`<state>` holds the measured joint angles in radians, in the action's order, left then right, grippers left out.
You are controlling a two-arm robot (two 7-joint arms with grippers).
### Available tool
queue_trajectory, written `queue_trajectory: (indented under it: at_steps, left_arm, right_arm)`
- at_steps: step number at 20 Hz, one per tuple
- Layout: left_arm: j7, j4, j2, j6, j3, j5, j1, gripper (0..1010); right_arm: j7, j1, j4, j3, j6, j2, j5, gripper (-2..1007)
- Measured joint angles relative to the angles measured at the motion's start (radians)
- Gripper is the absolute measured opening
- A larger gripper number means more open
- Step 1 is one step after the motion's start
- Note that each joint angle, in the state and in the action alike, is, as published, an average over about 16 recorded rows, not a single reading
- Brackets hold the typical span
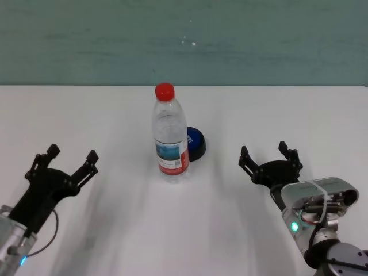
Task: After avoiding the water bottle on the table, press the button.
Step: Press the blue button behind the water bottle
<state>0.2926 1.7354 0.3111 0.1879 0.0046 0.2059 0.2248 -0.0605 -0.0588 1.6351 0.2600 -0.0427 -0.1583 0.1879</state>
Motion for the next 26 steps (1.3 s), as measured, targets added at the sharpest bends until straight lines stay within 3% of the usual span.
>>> queue_trajectory:
  at_steps: [12, 26]
  left_arm:
    - [0.009, 0.047, 0.014, 0.019, 0.037, 0.006, 0.045, 1010]
    - [-0.001, 0.042, 0.007, 0.03, 0.087, -0.03, 0.039, 1010]
  right_arm:
    - [0.0, 0.0, 0.0, 0.0, 0.0, 0.0, 0.0, 1004]
    - [0.0, 0.0, 0.0, 0.0, 0.0, 0.0, 0.0, 1004]
